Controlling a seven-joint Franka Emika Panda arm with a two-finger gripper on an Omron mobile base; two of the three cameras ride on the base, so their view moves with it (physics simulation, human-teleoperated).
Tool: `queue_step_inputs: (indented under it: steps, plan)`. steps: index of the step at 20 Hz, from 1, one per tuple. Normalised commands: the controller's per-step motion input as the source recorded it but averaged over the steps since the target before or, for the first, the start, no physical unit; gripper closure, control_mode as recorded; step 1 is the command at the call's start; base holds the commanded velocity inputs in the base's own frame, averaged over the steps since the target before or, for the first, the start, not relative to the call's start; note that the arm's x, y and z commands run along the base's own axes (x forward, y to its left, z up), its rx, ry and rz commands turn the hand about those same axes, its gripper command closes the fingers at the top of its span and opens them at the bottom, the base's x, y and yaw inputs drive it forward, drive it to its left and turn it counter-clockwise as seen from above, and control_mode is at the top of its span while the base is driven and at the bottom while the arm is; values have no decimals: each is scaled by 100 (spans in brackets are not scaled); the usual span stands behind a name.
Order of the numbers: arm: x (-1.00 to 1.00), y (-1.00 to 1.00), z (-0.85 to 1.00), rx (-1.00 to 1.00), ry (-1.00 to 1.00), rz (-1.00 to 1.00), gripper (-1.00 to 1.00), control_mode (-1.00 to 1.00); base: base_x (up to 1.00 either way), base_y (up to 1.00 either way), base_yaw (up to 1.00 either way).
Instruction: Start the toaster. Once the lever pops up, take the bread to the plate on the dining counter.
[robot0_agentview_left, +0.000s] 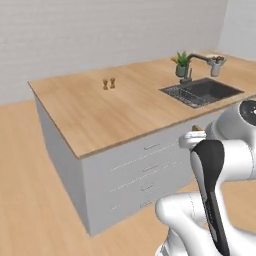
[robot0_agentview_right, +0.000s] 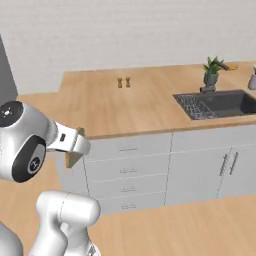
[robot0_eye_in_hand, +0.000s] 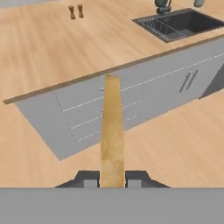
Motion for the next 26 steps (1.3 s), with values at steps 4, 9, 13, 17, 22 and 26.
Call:
queue_step_inputs:
  steps: [4,9,13,17,22,26]
  plan:
    - [0,0,0,0,0,0,100,100,0,47,72]
    - [0,0,0,0,0,0,100,100,5,90,43]
    - [0,0,0,0,0,0,100,100,35,100,12]
    - [0,0,0,0,0,0,100,100,55,100,0]
    - [0,0,0,0,0,0,100,100,77,86,0]
    - [0,0,0,0,0,0,100,100,99,47,0]
